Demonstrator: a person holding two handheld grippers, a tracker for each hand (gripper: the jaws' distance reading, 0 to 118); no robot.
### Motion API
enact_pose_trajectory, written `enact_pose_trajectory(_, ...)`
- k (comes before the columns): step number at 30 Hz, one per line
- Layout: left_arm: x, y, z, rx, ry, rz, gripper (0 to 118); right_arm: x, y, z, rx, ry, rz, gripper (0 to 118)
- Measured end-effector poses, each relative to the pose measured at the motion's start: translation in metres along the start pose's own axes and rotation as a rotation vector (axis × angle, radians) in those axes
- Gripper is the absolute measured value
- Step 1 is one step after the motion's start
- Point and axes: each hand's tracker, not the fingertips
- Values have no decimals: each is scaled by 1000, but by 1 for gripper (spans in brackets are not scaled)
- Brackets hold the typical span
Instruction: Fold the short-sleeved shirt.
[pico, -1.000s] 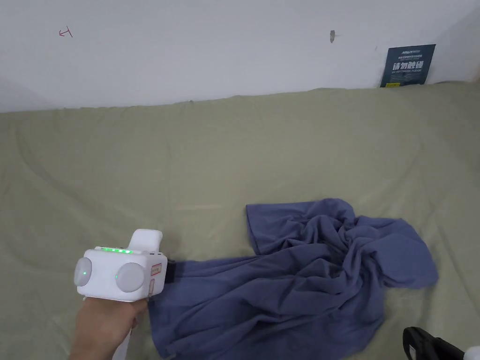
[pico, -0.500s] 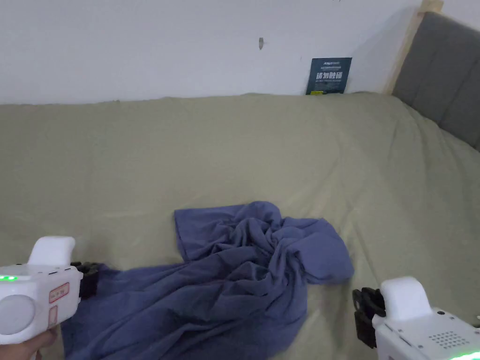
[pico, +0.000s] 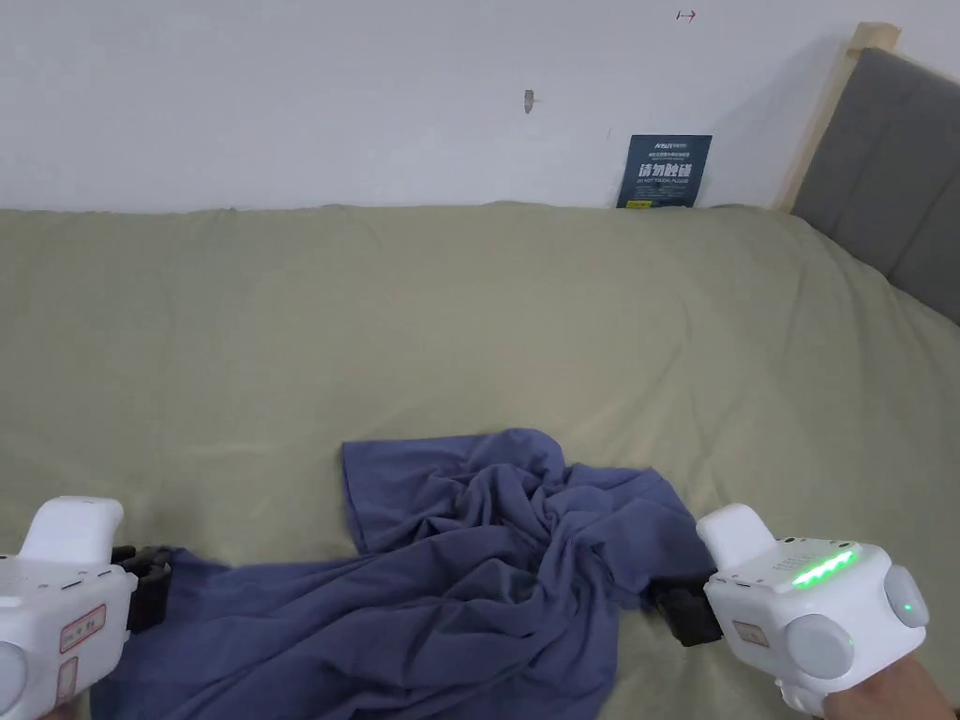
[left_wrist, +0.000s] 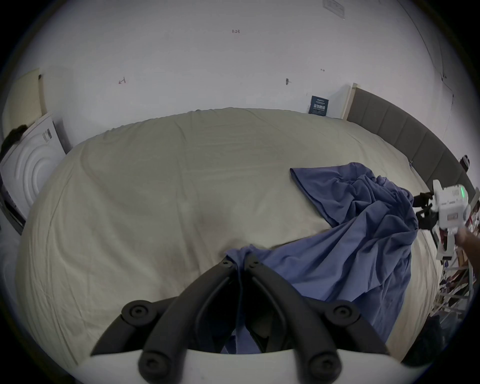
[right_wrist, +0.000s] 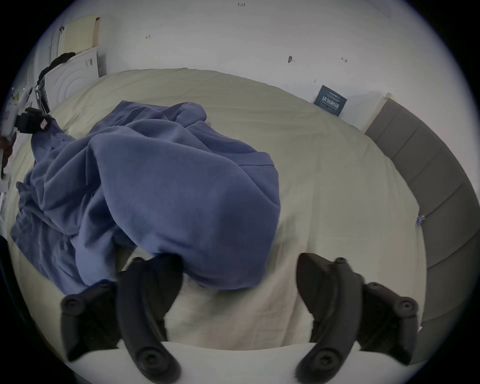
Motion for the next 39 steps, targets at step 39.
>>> enact_pose_trajectory(39,-123,220,363,618,272,178,0,60,241,420,553,-255,-46,16)
